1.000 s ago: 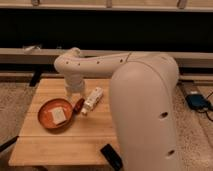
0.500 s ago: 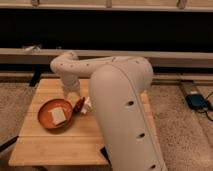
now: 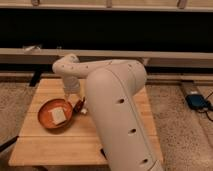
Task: Place the pepper in the ceramic cup
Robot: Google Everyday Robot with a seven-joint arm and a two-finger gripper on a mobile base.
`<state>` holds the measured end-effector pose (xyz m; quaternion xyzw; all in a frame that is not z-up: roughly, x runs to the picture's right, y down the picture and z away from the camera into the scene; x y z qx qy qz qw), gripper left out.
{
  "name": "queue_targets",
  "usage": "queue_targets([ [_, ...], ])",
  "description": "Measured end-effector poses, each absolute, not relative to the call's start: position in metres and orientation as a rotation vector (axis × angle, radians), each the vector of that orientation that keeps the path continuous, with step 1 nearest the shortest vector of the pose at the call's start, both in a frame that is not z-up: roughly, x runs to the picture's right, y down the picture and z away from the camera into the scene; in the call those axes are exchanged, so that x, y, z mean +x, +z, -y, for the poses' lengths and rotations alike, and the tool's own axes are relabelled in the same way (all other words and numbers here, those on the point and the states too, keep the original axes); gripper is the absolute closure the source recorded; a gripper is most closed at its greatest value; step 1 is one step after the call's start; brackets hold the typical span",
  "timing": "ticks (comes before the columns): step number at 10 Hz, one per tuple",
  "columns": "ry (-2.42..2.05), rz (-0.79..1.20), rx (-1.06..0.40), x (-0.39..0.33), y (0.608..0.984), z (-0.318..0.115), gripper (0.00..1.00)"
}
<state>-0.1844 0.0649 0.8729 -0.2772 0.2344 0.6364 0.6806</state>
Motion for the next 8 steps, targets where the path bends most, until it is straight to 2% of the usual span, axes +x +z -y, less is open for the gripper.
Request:
queue_targets([
  [8, 1.480, -0.583, -0.638, -0.164, 0.901, -0.066, 0.35],
])
